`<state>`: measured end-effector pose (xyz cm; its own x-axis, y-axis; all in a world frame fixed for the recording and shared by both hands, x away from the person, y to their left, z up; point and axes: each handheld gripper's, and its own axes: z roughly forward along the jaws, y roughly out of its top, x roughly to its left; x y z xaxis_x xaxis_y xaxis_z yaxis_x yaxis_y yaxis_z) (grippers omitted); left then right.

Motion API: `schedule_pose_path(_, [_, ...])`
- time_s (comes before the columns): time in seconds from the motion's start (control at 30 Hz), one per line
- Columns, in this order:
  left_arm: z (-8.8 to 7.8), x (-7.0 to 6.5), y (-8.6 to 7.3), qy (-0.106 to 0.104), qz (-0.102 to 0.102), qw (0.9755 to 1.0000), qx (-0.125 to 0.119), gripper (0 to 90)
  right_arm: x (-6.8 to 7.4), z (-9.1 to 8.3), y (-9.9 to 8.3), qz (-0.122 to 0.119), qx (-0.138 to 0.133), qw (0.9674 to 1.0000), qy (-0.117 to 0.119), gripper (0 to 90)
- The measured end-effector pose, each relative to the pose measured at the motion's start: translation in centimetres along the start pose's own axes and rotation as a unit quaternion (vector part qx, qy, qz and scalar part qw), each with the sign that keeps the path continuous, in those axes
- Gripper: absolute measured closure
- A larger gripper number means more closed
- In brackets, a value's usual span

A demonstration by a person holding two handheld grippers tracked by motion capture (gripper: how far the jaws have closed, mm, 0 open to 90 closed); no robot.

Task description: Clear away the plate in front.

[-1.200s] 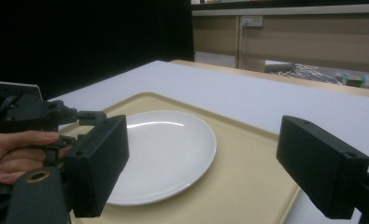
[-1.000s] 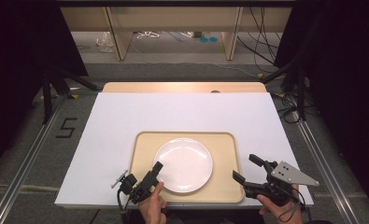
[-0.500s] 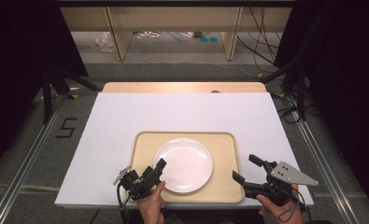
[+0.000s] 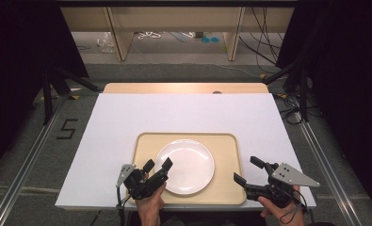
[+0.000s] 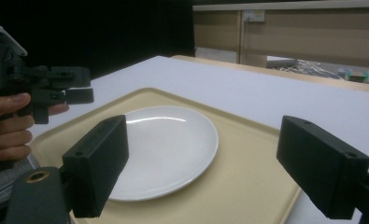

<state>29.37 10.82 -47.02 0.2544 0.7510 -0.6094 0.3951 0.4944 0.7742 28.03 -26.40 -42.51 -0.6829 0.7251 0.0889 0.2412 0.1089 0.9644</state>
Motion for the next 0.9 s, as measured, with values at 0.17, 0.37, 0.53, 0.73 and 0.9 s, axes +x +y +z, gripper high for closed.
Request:
schedule_pose_path(0.17, [-0.4, -0.1, 0.7, -0.015, 0.045, 0.9989, 0.000, 16.7, 0.0, 0.0, 0.0, -0.002, 0.002, 1.0000, -0.005, 17.3])
schedule_pose_path(0.37, [-0.7, 0.0, 1.2, -0.013, 0.099, 0.9949, 0.007, 17.2, 0.0, 0.0, 0.0, -0.001, 0.004, 1.0000, -0.003, 17.3])
schedule_pose_path(0.53, [-0.8, -0.5, 1.3, -0.021, 0.131, 0.9910, 0.017, 16.6, 0.1, 0.1, -0.1, 0.000, 0.004, 1.0000, 0.000, 17.2])
schedule_pose_path(0.73, [-1.0, -0.8, 1.3, -0.019, 0.168, 0.9855, 0.021, 16.3, 0.0, 0.0, -0.1, 0.001, 0.003, 1.0000, 0.000, 17.2])
schedule_pose_path(0.9, [-1.8, -1.0, 1.8, -0.019, 0.203, 0.9787, 0.024, 16.1, -0.1, 0.0, 0.0, 0.002, 0.003, 1.0000, 0.001, 17.1])
